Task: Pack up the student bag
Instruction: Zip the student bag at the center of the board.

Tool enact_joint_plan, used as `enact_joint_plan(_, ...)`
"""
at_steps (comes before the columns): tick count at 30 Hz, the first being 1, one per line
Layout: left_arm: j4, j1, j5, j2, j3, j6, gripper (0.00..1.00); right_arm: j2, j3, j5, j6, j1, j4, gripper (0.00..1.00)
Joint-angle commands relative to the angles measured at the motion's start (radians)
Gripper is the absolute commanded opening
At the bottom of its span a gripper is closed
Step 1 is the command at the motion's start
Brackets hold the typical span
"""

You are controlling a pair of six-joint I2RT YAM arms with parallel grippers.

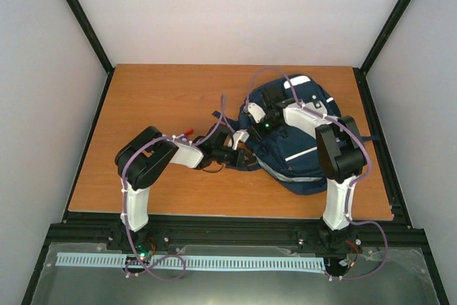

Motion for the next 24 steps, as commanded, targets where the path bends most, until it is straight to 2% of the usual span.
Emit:
enact_joint_plan(1, 0.090, -0.060, 0.044, -0.023, -0.037, -0.081, 0.03, 0.111, 0.050, -0.029, 0.050, 0.006, -0.008, 0.41)
enact_joint_plan(7, 0.147, -0.140, 0.007, -0.028, -0.062, -0.138, 0.03, 0.205, 0.135, -0.032, 0.099, 0.006, -0.030, 0.39)
enact_joint_plan(14, 0.172, -0.235, -0.012, 0.007, -0.022, -0.184, 0.03, 0.257, 0.212, -0.052, 0.112, 0.002, -0.065, 0.37)
enact_joint_plan(20, 0.178, -0.236, -0.054, -0.037, -0.049, -0.197, 0.03, 0.077, 0.188, -0.105, 0.095, -0.061, -0.083, 0.39)
enact_joint_plan(24, 0.108, -0.230, -0.079, -0.081, -0.048, -0.170, 0.02, -0.058, 0.165, -0.140, 0.054, -0.132, -0.129, 0.47)
